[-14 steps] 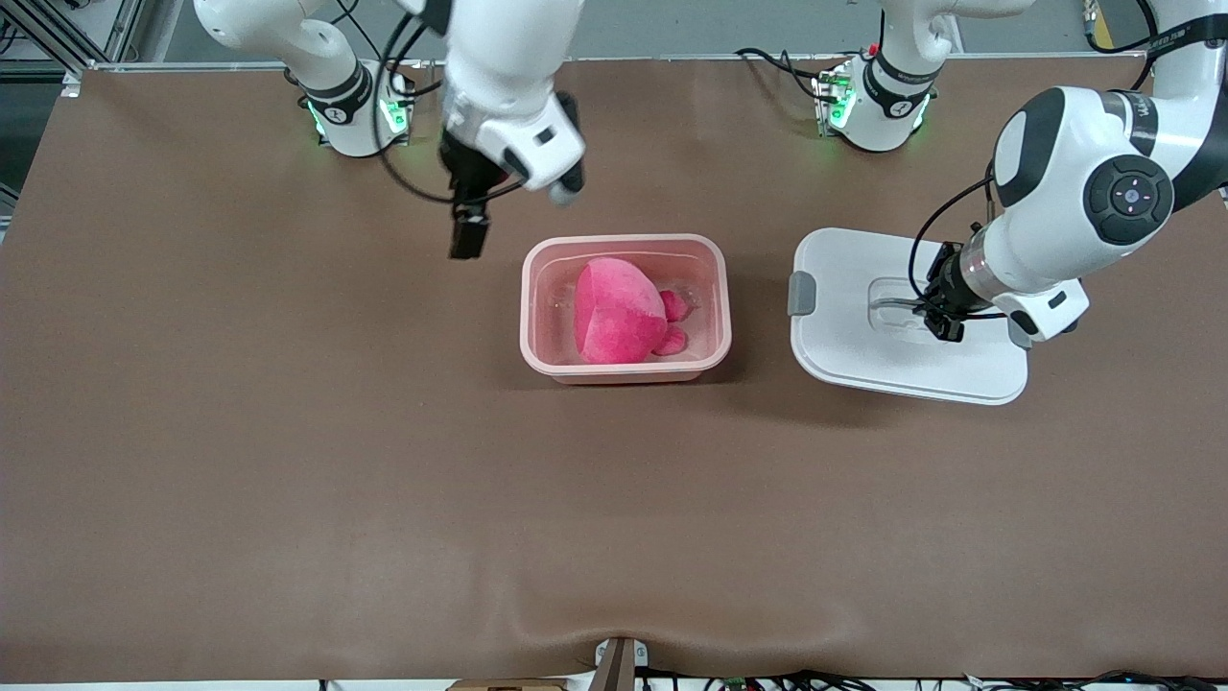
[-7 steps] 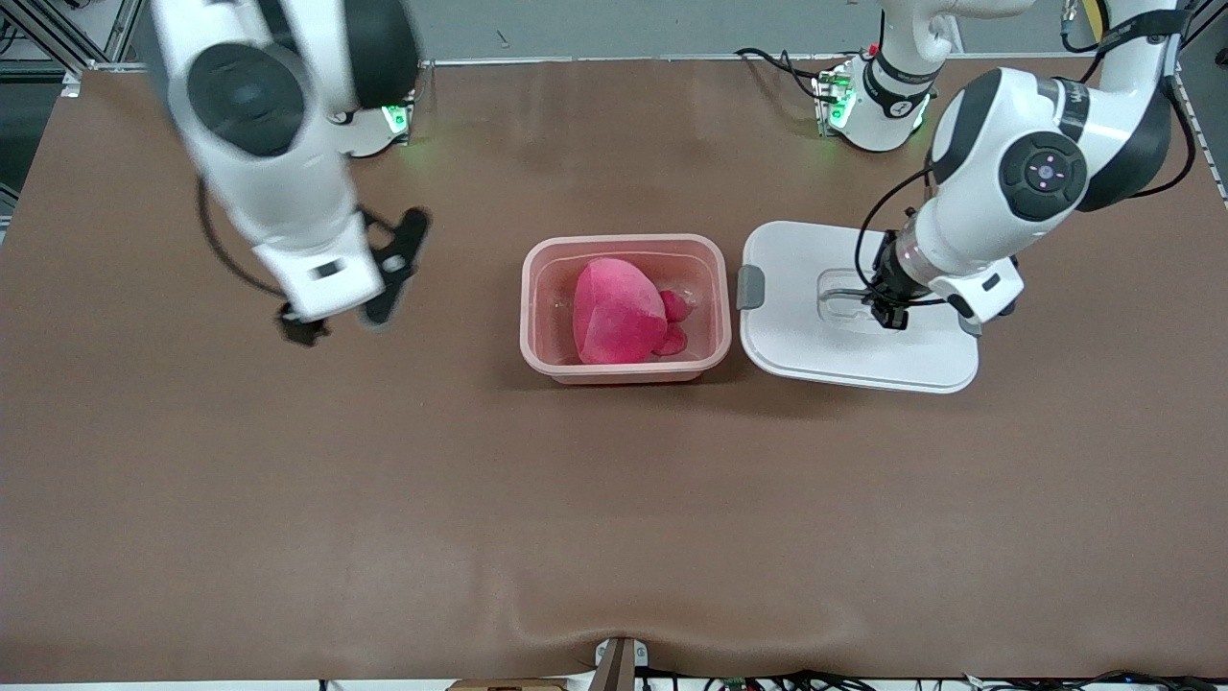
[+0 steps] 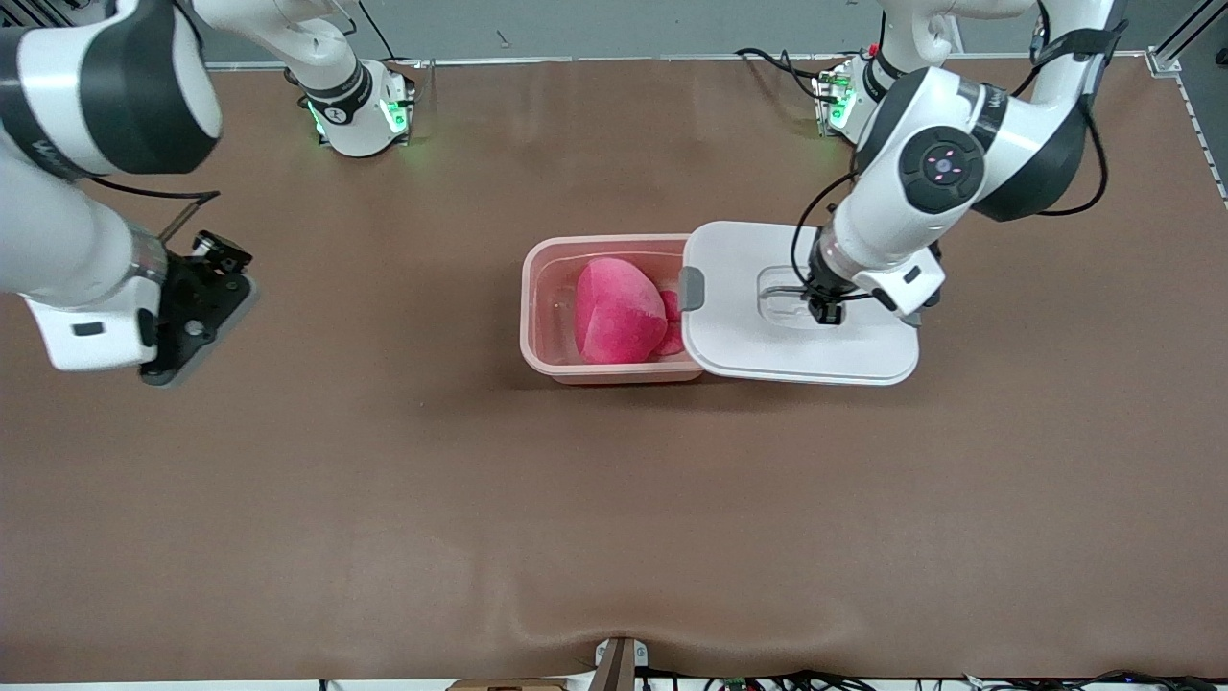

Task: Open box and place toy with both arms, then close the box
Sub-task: 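Move the lid over the box with the left gripper while the right gripper retracts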

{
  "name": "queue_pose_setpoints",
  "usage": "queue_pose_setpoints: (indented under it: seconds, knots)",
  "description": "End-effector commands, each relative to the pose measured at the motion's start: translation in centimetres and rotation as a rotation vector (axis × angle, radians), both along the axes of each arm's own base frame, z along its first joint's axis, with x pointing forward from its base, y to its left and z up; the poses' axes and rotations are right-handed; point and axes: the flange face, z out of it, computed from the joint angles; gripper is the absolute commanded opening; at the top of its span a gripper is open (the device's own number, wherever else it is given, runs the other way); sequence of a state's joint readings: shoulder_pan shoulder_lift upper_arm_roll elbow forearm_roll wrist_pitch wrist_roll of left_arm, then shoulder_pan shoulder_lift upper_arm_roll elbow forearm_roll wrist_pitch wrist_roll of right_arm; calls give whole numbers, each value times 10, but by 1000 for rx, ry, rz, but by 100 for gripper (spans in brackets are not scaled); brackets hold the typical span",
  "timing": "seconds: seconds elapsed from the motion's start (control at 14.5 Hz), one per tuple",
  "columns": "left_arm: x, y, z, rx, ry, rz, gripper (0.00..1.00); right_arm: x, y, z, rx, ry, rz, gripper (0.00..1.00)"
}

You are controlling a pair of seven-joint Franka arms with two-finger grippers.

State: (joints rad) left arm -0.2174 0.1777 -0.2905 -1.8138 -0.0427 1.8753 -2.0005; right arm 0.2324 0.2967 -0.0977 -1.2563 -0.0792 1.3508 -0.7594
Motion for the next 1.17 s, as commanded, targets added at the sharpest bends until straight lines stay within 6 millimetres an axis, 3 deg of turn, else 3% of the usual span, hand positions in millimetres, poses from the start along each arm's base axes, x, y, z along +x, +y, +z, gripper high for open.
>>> queue_pose_setpoints:
  seconds: [0.0,0.21,0.35,0.69,0.9,1.1]
  knots:
    - [3,-43,-2,-10,7,36,0,-26,-28,15,21,-7,-142,100]
    - [-8,-89,-18,29,6,39,0,-45,-70,21,14,-17,-292,100]
    - [-5,-112,-21,36,-8,80,0,-57,-89,28,39,-42,-404,100]
    - [-11,-162,-37,37,15,132,0,-90,-104,46,36,-139,-668,100]
    - [-18,-189,-52,43,27,158,0,-101,-106,41,78,-172,-730,100]
    - [-18,-197,-55,36,25,185,0,-103,-120,41,144,-138,-874,100]
